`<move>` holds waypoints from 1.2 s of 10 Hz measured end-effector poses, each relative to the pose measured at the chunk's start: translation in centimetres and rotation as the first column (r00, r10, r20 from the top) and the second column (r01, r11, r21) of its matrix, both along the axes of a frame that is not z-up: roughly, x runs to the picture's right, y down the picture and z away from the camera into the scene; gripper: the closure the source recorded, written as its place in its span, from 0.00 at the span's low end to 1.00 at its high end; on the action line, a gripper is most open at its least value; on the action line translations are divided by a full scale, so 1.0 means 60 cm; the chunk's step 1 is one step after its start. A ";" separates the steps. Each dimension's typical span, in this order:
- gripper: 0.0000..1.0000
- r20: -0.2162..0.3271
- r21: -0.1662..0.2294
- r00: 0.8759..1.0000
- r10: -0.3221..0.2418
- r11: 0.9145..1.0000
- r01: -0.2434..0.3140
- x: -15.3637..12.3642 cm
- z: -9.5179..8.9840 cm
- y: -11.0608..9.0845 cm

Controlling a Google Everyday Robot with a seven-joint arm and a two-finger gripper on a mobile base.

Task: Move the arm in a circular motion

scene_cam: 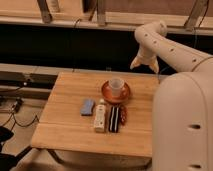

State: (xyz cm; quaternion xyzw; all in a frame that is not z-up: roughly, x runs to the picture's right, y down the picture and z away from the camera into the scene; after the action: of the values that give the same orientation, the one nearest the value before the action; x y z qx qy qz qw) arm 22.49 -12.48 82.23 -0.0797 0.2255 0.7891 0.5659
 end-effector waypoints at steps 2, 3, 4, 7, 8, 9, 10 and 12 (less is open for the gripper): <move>0.20 0.046 -0.003 0.999 -0.019 1.000 0.020 -0.071 0.056 -0.042; 0.20 0.079 -0.014 0.996 -0.043 0.999 0.044 -0.116 0.078 -0.051; 0.20 0.121 -0.025 0.989 -0.079 0.996 0.083 -0.169 0.094 -0.058; 0.20 0.269 -0.032 0.939 -0.214 0.973 0.230 -0.319 0.103 -0.062; 0.20 0.325 -0.027 0.908 -0.262 0.958 0.286 -0.366 0.092 -0.058; 0.20 0.375 -0.019 0.876 -0.304 0.942 0.335 -0.403 0.078 -0.050; 0.20 0.419 -0.006 0.839 -0.346 0.923 0.384 -0.432 0.059 -0.039; 0.20 0.468 0.000 0.790 -0.396 0.894 0.447 -0.444 0.020 0.004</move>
State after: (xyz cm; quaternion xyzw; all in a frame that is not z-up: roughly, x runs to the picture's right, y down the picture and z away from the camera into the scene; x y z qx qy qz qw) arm -4.14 -12.22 83.45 -0.2412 0.1415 0.5880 0.7590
